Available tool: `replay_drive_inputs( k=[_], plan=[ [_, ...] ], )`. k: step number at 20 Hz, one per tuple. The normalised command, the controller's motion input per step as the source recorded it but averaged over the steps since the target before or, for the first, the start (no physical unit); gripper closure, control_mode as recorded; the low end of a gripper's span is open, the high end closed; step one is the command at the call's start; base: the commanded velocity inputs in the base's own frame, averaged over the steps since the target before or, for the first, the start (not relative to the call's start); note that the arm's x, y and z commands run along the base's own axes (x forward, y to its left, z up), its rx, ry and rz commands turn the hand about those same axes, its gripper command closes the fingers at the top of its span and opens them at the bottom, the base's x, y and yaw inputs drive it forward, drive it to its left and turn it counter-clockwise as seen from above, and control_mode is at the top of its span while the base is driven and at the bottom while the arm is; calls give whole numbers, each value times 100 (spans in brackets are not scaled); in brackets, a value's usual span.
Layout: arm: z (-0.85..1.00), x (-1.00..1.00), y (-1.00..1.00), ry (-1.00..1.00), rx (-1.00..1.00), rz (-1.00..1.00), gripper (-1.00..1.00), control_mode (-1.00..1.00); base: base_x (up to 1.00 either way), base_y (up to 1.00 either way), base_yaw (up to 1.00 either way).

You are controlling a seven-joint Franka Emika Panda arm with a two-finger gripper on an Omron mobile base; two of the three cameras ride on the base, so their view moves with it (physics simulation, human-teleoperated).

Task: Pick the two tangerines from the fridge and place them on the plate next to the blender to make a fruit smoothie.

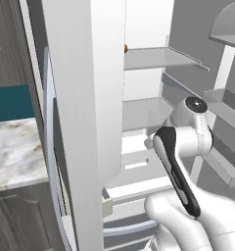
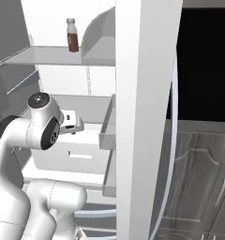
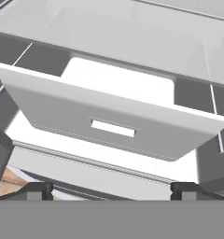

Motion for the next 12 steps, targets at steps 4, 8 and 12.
replay_drive_inputs(
  k=[4,8,12],
  plan=[
    [10,-6,0,-6,0,0,-100,-100,0,0,0],
    [76,-53,0,-37,0,-9,-100,-100,0,0,0],
    [100,-51,-2,-31,0,-15,-100,-100,0,0,0]
  ],
)
